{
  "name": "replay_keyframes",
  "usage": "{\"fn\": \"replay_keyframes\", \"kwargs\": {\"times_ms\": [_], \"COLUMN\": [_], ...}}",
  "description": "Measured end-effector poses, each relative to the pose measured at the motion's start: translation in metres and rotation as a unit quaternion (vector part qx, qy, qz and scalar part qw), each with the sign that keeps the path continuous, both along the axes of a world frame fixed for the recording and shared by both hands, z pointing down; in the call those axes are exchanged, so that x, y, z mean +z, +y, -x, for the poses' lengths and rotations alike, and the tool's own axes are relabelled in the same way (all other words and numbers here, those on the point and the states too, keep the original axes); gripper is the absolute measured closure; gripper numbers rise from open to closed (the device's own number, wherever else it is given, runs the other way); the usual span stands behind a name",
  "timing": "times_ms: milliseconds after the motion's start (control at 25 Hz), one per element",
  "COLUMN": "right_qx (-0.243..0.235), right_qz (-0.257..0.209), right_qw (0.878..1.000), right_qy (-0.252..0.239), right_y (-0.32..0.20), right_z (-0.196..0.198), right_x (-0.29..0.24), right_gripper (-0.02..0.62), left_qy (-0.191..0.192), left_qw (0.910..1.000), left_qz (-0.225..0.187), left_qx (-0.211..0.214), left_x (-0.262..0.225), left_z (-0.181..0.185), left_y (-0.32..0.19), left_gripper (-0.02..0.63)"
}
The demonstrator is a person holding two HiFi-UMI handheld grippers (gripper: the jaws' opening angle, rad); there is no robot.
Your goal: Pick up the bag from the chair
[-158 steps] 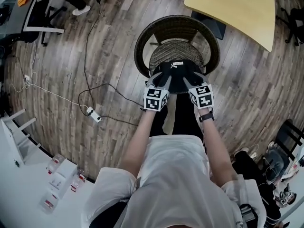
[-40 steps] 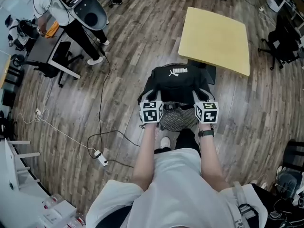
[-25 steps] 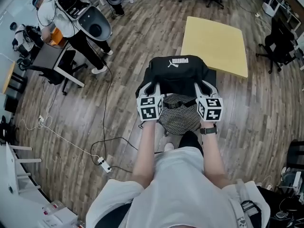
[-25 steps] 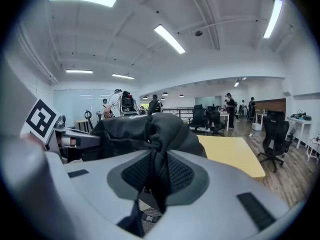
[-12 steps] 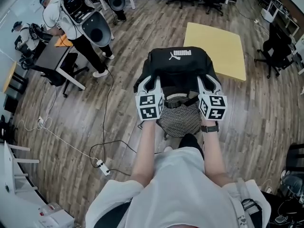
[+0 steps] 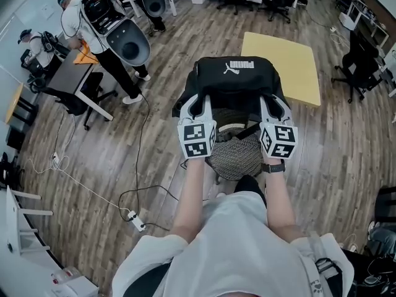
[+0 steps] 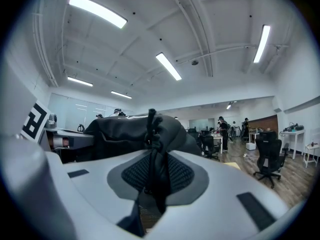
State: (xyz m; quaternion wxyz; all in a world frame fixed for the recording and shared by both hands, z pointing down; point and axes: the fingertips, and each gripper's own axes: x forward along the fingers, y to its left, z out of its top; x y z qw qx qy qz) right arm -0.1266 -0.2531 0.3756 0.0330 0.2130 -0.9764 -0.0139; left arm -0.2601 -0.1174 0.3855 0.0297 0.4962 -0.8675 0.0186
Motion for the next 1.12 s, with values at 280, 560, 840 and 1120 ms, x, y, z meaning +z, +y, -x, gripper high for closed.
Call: {"fn": "replay_keyframes", "kwargs": {"times_ms": [280,560,840,1120], "right_qx": [0.005,0.000,-0.003,0.000], "right_qz": [-0.020,-0.023,-0.026,-0.026], "right_qw": [1.000,1.000,1.000,1.000], "right_qy": [0.002,0.003,0.008,0.016], "right_y": [0.005,0.003,0.001,-0.002], "right_z": [-0.005,-0.004,-0.003,0.007], "right_x": [-0.010,-0.010,-0.008,-0.004], "right_gripper": [0.509,0.509,0.509,0.509], "left_qy": [-0.003,0.000,0.000,0.010], "left_qw": [0.9999,0.9998,0.9998,0.9998], "left_qz": [-0.015,-0.018,-0.020,-0.018], "left_qx": [0.006,0.003,0.001,0.006], "left_x": [-0.008,-0.005,-0.003,0.003], "left_z": [-0.004,-0.003,-0.002,0.009], "left_y": [0.004,0.002,0.000,-0.004], "left_gripper": [0.568,0.568,0.568,0.568]}}
